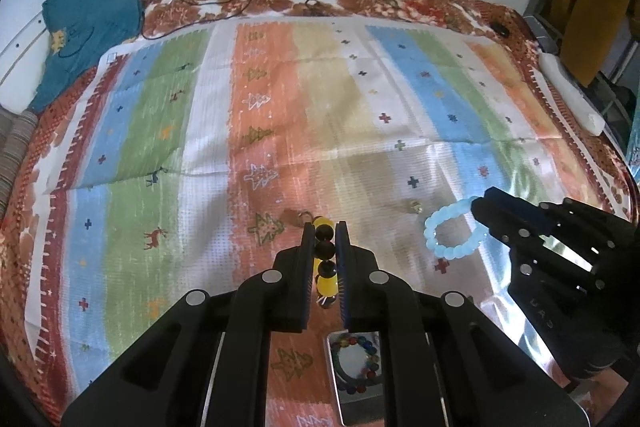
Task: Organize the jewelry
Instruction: 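Lift both held bracelets and carry them over the silver tin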
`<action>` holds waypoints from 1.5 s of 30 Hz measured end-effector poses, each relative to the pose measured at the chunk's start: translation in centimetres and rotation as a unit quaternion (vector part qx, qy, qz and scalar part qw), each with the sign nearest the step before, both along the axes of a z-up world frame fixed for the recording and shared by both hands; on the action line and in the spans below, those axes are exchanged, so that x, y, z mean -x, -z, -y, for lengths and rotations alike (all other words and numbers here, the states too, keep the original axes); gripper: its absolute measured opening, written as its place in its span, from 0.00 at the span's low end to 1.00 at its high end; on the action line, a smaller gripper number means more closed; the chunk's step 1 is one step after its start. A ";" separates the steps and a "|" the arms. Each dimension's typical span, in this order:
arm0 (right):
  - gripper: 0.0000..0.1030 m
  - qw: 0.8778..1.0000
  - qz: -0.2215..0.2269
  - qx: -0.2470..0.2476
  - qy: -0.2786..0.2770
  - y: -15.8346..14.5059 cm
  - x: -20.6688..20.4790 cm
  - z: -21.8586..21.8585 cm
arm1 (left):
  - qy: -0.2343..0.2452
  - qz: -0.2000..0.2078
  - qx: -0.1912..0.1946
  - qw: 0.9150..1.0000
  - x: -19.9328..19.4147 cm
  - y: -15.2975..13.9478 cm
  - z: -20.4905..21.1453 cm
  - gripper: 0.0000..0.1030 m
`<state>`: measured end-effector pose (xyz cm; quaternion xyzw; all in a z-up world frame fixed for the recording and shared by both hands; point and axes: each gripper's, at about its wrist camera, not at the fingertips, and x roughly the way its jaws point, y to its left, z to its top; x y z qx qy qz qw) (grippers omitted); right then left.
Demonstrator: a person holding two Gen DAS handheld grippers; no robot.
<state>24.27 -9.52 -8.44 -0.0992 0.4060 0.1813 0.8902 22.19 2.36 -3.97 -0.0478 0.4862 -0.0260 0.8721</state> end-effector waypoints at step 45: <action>0.12 0.998 0.015 -0.027 -0.050 -2.3 9.0 1.8 | 0.032 0.051 0.039 0.997 9.4 -3.8 1.8 0.10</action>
